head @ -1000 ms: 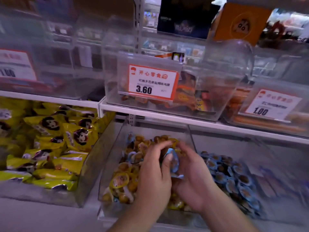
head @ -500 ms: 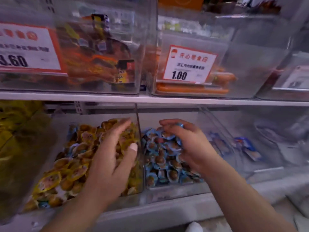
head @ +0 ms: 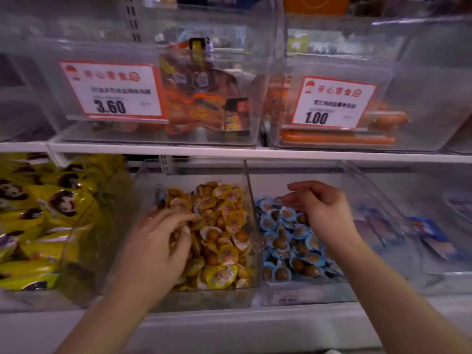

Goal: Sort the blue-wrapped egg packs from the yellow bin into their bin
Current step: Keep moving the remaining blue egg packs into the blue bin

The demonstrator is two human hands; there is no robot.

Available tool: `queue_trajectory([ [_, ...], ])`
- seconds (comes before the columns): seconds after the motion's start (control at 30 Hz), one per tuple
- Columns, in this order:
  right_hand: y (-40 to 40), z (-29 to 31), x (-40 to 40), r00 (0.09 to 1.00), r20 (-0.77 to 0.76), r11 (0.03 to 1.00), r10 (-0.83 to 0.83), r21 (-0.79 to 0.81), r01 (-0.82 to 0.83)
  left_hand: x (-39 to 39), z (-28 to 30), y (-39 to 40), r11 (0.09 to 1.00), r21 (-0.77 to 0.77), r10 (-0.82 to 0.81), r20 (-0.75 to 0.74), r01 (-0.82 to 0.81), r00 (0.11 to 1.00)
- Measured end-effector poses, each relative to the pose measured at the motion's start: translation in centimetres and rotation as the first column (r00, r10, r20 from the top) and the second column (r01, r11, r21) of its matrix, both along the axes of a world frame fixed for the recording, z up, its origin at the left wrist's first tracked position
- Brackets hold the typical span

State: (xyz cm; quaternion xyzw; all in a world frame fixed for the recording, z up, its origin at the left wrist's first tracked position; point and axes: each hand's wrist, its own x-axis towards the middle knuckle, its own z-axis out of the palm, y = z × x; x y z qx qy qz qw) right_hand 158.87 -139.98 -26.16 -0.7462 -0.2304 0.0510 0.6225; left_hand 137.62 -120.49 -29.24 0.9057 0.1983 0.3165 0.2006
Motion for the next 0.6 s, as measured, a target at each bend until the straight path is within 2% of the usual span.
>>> queue_trajectory([
  [0.07,2.6,0.6,-2.4,0.987,0.143,0.997,0.067,-0.047,-0.061,-1.4,0.5,0.7,0.997,0.023,0.073,0.072,-0.075,0.995],
  [0.17,6.5,0.5,-6.3,0.922,0.302,0.961,0.244,-0.201,-0.188,-3.8,0.4,2.8,0.983,-0.050,0.182,0.094,-0.178,0.979],
  [0.23,9.0,-0.2,-8.4,0.852,0.350,0.904,0.389,-0.324,-0.279,-5.0,0.1,4.0,0.968,-0.113,0.234,0.075,-0.225,0.969],
  [0.3,11.7,-1.1,-9.6,0.768,0.376,0.821,0.518,-0.469,-0.324,-5.9,-0.3,5.0,0.937,-0.257,0.262,0.077,-0.235,0.962],
  [0.4,16.2,-2.4,-9.9,0.690,0.323,0.684,0.648,-0.644,-0.341,-6.8,-0.5,5.8,0.888,-0.421,0.242,0.084,-0.186,0.966],
  [0.5,21.3,-3.7,-9.7,0.601,0.236,0.504,0.763,-0.800,-0.325,-7.8,-0.6,6.0,0.909,-0.410,0.107,0.063,-0.072,0.992],
  [0.6,24.8,-4.6,-9.1,0.571,0.115,0.324,0.813,-0.904,-0.279,-8.3,-0.6,6.7,0.921,-0.389,0.042,0.034,-0.025,0.999],
])
